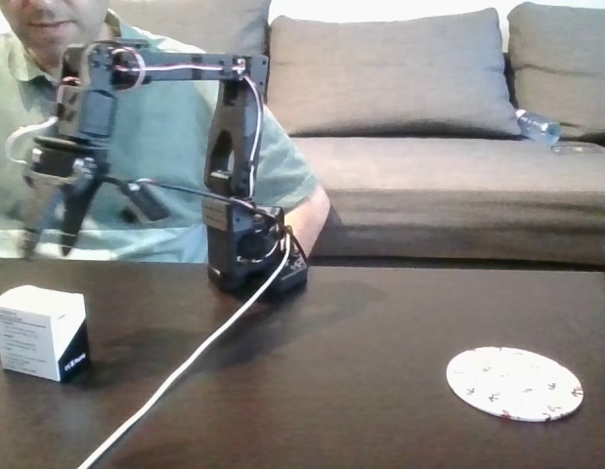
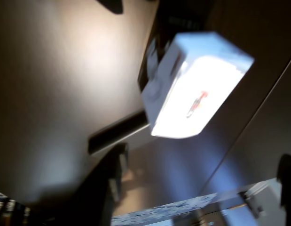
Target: Grasp a servo box and put it on the zirlivani.
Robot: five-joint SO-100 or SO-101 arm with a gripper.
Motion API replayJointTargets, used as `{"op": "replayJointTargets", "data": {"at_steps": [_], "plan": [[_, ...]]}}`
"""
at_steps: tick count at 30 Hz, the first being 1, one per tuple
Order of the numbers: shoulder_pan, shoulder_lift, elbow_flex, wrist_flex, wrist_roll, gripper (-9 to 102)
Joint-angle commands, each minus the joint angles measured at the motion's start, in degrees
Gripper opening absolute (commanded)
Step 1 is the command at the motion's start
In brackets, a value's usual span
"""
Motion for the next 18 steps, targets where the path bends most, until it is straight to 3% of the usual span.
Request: {"op": "replayJointTargets", "data": {"at_steps": [1,8,18], "plan": [[0.79,-2.72,-0.7,-2.46,1.05,39],[0.26,-15.73,-6.42,-2.02,3.08,39],[-1.05,-17.14,-8.79,-2.02,4.39,38]]}}
